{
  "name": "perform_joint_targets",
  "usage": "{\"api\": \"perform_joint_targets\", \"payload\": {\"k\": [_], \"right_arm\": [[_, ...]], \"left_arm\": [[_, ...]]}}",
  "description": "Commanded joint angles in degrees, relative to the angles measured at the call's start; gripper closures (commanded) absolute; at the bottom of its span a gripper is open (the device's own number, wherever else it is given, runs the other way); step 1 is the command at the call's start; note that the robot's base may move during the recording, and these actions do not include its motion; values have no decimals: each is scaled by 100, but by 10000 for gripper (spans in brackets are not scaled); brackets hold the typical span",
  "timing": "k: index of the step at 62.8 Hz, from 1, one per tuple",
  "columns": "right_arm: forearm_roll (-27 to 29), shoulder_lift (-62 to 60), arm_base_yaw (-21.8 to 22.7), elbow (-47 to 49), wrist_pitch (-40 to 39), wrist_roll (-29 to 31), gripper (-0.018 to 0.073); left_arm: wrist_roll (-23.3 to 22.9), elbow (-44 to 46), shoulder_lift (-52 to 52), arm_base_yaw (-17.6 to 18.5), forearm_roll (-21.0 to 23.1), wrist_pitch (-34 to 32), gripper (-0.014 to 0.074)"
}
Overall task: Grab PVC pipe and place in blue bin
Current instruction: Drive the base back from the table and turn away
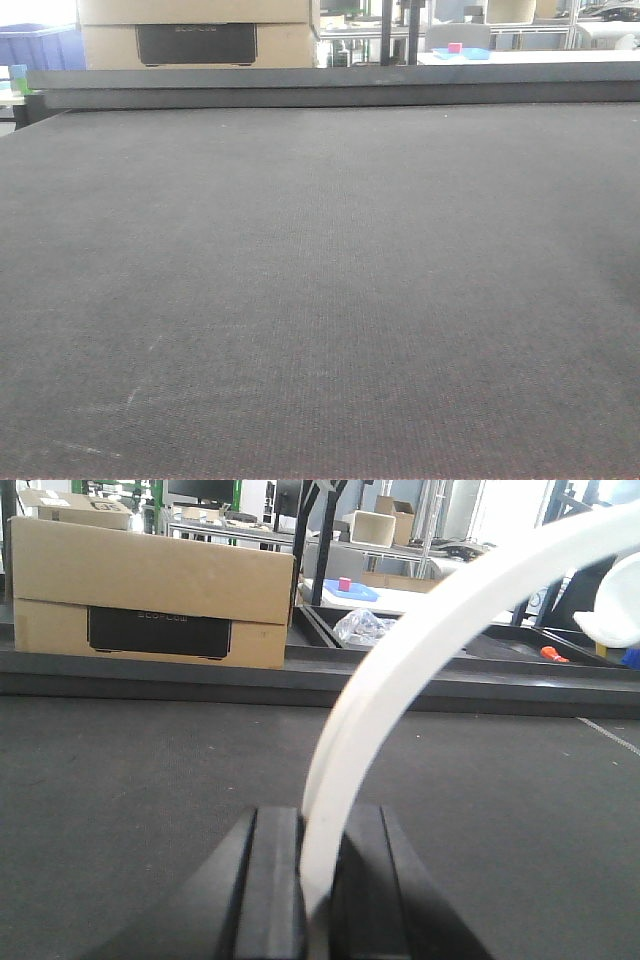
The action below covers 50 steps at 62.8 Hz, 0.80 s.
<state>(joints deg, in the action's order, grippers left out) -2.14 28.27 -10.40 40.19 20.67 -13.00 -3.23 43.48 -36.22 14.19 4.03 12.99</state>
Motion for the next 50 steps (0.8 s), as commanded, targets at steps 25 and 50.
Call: {"api": "perform_joint_targets", "payload": {"k": [25, 50], "right_arm": [[-74, -30, -7, -1, -169, 58, 728], [-74, -30, -7, -1, -169, 58, 728]], "left_arm": [[-23, 5, 35, -28, 11, -110, 707], [-23, 5, 35, -28, 11, -110, 707]]}}
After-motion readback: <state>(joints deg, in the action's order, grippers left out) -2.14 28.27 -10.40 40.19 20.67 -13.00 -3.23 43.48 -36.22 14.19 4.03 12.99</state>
